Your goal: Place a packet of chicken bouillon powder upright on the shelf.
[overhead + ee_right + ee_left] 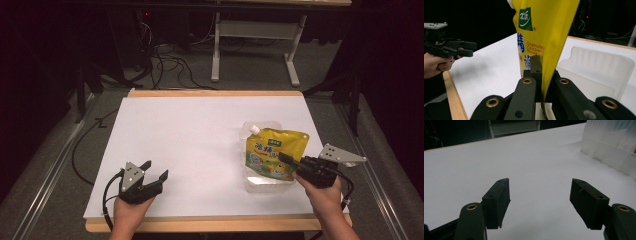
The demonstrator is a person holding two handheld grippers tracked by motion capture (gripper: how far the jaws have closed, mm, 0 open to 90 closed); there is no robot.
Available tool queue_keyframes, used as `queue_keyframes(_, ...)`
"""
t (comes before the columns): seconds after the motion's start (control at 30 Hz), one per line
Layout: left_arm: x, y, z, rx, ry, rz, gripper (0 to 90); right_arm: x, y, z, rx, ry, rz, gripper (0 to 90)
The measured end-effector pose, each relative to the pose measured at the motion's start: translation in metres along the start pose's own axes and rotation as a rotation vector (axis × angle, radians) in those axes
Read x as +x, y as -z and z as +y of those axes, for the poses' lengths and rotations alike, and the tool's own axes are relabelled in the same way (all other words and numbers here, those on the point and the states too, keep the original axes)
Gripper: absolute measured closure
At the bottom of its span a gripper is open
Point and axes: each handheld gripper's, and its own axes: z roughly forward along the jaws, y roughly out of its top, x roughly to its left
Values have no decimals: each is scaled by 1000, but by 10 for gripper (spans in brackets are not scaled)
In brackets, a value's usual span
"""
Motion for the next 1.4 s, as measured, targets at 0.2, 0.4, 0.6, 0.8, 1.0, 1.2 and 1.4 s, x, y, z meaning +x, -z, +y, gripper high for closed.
queue_keyframes(0.2,0,0,0,3,-3,-3,330,-3,-8,-9,33,-11,-13,900)
queue_keyframes(0.4,0,0,1,3,-4,-7,330,-7,-10,-15,44,-23,-14,897)
queue_keyframes(0.6,-1,0,1,4,-6,-13,330,-15,-6,-24,50,-47,-38,858)
queue_keyframes(0.8,-4,-1,1,7,-14,-23,330,-12,-3,-25,69,-32,-91,681)
queue_keyframes(1.0,-8,-2,2,11,-24,-42,330,-13,4,-22,42,-58,-151,417)
queue_keyframes(1.2,-15,-3,5,9,-27,-81,328,-3,22,-14,6,-66,-222,199)
queue_keyframes(1.4,-21,-4,9,-1,-19,-115,324,11,42,0,-58,-30,-259,153)
